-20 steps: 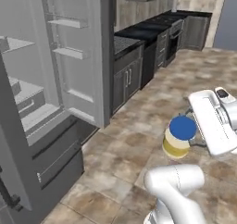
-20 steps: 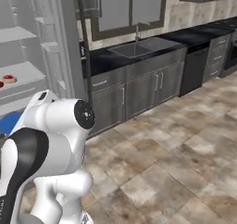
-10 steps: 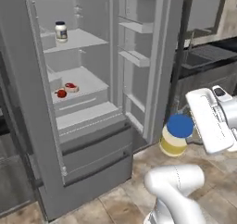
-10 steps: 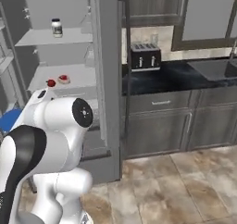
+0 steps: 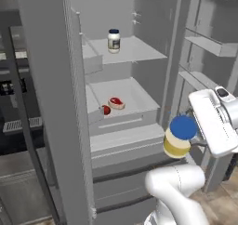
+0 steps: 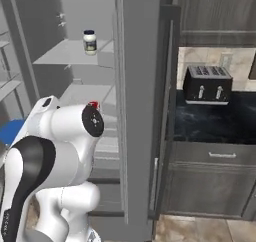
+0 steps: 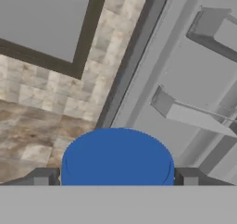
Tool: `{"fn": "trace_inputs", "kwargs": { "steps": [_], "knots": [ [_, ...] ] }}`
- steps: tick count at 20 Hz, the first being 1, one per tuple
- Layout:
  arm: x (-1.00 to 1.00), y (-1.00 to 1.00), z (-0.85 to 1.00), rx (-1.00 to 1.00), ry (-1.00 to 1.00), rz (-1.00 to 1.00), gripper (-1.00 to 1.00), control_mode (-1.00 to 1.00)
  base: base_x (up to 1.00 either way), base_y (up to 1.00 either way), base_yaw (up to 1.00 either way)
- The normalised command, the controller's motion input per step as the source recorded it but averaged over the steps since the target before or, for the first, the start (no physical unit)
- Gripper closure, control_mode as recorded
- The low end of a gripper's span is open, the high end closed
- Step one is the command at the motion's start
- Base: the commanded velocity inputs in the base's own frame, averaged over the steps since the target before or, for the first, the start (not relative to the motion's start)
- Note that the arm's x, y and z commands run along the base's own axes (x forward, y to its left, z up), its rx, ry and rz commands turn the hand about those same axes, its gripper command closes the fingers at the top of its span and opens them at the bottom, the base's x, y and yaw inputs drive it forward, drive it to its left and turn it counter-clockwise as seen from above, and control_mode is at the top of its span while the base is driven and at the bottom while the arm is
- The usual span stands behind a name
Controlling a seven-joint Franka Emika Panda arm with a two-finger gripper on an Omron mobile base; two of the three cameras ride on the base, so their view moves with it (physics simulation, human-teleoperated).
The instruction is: Place the mayonnaise and mayonnaise from the counter to the top shelf of the fridge. If the existing items in the fridge are on the top shelf, move them to other shelves.
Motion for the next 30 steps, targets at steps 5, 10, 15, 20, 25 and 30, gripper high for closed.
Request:
{"fn": "trace_inputs", "kwargs": {
  "steps": [5, 10, 15, 20, 25, 30],
  "knots": [
    [0.00, 0.00, 0.00, 0.00, 0.00, 0.00, 1.00, 1.00, 0.50, 0.08, 0.21],
    [0.00, 0.00, 0.00, 0.00, 0.00, 0.00, 1.00, 1.00, -0.04, 0.00, 0.05],
    [0.00, 0.00, 0.00, 0.00, 0.00, 0.00, 1.00, 1.00, -0.20, 0.14, 0.14],
    [0.00, 0.00, 0.00, 0.00, 0.00, 0.00, 1.00, 1.00, 0.34, 0.04, 0.05],
    [0.00, 0.00, 0.00, 0.00, 0.00, 0.00, 1.00, 1.00, 0.16, 0.40, 0.01],
    [0.00, 0.00, 0.00, 0.00, 0.00, 0.00, 1.00, 1.00, 0.15, 0.21, 0.00]
  ]
}}
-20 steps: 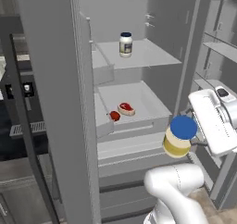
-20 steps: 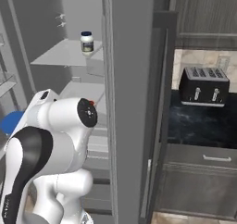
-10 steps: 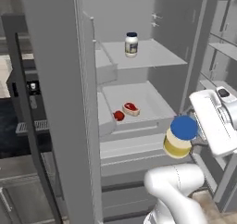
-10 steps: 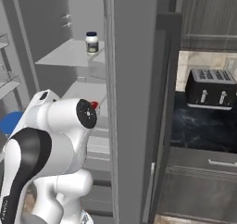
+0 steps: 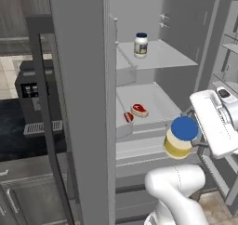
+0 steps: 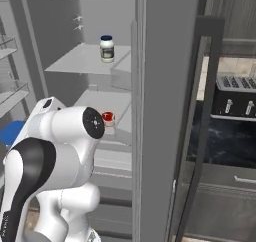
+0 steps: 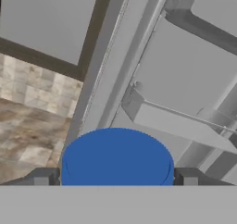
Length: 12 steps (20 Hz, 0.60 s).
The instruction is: Place the mayonnaise and mayonnaise from the counter to the top shelf of the fridge. If the existing items in the fridge are on the top shelf, move them to other shelves.
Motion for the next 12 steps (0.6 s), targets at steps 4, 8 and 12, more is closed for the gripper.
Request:
{"fn": "trace_inputs", "kwargs": {
  "steps": [4, 8, 12],
  "knots": [
    [0.00, 0.00, 0.00, 0.00, 0.00, 0.00, 1.00, 1.00, 0.56, 0.02, 0.00],
    [0.00, 0.00, 0.00, 0.00, 0.00, 0.00, 1.00, 1.00, 0.66, 0.11, 0.00],
    [0.00, 0.00, 0.00, 0.00, 0.00, 0.00, 1.00, 1.00, 0.44, 0.24, -0.02]
  ]
}}
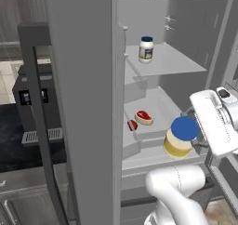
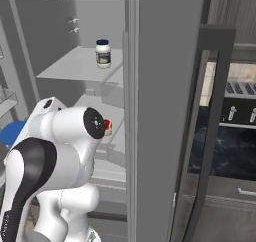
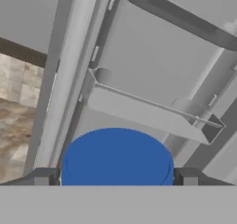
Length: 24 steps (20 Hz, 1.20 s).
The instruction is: Place the mayonnaise and mayonnaise from the counter to the top shelf of the fridge. If the existing items in the fridge are on the top shelf, move them to other shelves.
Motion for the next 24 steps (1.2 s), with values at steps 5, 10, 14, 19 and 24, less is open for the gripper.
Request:
{"fn": "trace_inputs", "kwargs": {
  "steps": [5, 10, 14, 19, 24],
  "knots": [
    [0.09, 0.23, 0.55, 0.03, -0.06, -0.25, 1.00, -1.00, 0.00, 0.00, 0.00],
    [0.33, 0.05, 0.74, 0.22, -0.01, -0.35, 1.00, -1.00, 0.00, 0.00, 0.00],
    [0.54, -0.01, 0.74, 0.34, 0.00, -0.26, 1.00, -1.00, 0.00, 0.00, 0.00],
    [0.63, -0.07, 0.47, 0.34, 0.00, -0.16, 1.00, -1.00, 0.00, 0.00, 0.00],
    [0.78, 0.00, 0.23, 0.05, 0.00, -0.09, 1.00, -1.00, 0.00, 0.00, 0.00]
  ]
}}
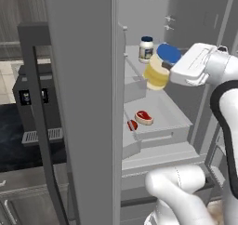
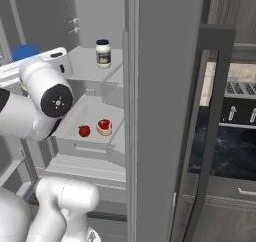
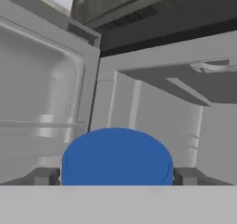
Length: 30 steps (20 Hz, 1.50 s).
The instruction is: Place the mayonnaise and mayonnaise from the counter to the top shelf of the fridge. If the existing items in the fridge are on the top shelf, move them to other shelves.
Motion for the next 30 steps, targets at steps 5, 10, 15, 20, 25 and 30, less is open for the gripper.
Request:
{"fn": "trace_inputs", "kwargs": {
  "steps": [5, 10, 15, 20, 25, 30],
  "knots": [
    [0.97, 0.00, 0.00, -0.02, 0.10, 0.00, 1.00, -1.00, 0.00, 0.00, 0.00],
    [0.96, 0.00, 0.00, -0.05, 0.08, 0.00, 1.00, -1.00, 0.00, 0.00, 0.00],
    [0.81, 0.07, -0.11, -0.12, 0.07, 0.00, 1.00, -1.00, 0.00, 0.00, 0.00],
    [0.76, 0.24, -0.28, -0.11, 0.03, -0.02, 1.00, -1.00, 0.00, 0.00, 0.00],
    [0.74, 0.16, -0.31, -0.08, 0.01, -0.04, 1.00, -1.00, 0.00, 0.00, 0.00],
    [0.69, 0.00, -0.28, -0.01, 0.01, -0.05, 1.00, -1.00, 0.00, 0.00, 0.00]
  ]
}}
